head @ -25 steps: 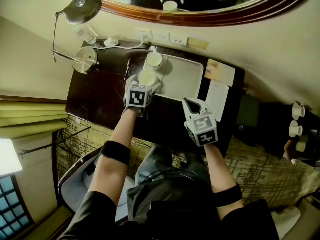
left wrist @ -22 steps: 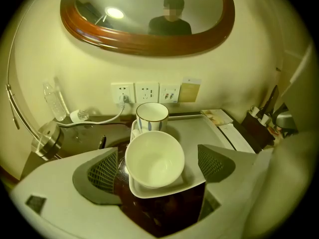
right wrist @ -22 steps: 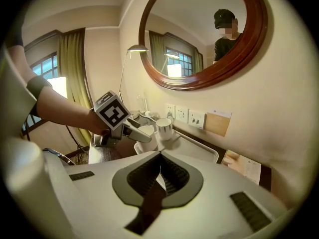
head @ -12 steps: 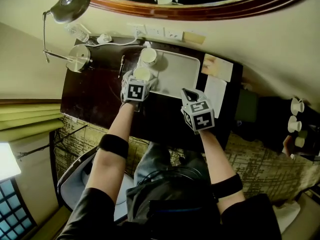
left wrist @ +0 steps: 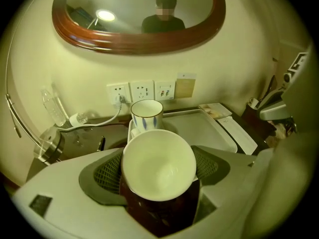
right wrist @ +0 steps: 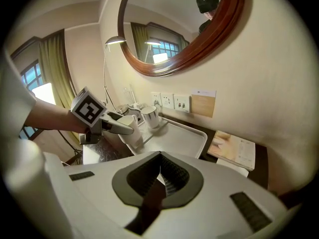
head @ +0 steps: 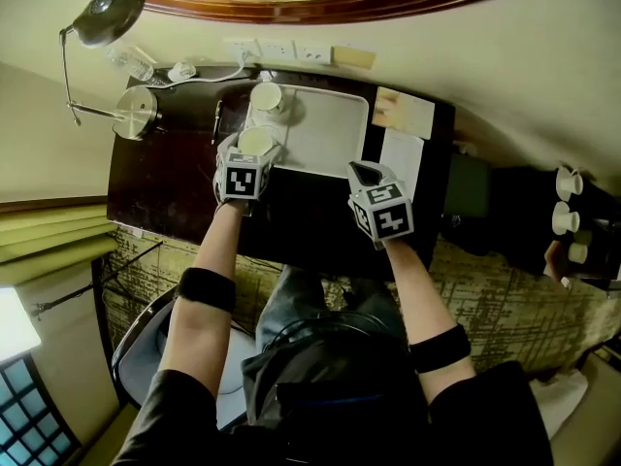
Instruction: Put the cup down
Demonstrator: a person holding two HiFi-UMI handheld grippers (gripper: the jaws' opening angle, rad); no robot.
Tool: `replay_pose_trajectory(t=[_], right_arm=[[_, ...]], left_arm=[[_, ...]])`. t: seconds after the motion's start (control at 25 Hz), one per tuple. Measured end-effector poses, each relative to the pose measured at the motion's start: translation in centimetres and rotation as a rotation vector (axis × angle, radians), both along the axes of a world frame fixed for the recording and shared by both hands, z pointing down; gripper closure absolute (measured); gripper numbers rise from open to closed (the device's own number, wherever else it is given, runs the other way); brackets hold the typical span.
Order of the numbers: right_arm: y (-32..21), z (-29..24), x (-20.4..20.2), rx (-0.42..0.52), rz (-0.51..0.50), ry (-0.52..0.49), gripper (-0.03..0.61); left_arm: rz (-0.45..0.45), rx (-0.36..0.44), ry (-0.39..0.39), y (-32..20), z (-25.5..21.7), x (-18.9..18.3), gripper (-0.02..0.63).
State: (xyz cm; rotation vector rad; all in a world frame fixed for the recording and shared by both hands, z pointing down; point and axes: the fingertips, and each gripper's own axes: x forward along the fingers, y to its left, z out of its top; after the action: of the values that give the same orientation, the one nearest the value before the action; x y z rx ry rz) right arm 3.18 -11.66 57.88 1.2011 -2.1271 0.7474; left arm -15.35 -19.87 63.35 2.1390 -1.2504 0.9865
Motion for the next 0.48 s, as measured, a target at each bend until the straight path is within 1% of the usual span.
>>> replay_pose_trajectory(t=[0.16, 0.36, 0.48], right_arm=[[0.7, 0.0, 2.2, -0.006, 0.032, -0.010, 0.574], [1.6, -0.1, 4.2, -0.014, 0.036, -0.023, 0.574], [2.4, 0.0, 5.3, -0.029, 0.039, -0.029, 0.574]], left_arm=[[0.063, 0.033, 0.021, 2.7, -1.3, 2.3, 0.198], [0.201, 0.038, 0.015, 7.6, -2.0, 7.1, 0.198], [0.287, 0.032, 0.043, 10.5, -1.7, 10.2, 0.198]])
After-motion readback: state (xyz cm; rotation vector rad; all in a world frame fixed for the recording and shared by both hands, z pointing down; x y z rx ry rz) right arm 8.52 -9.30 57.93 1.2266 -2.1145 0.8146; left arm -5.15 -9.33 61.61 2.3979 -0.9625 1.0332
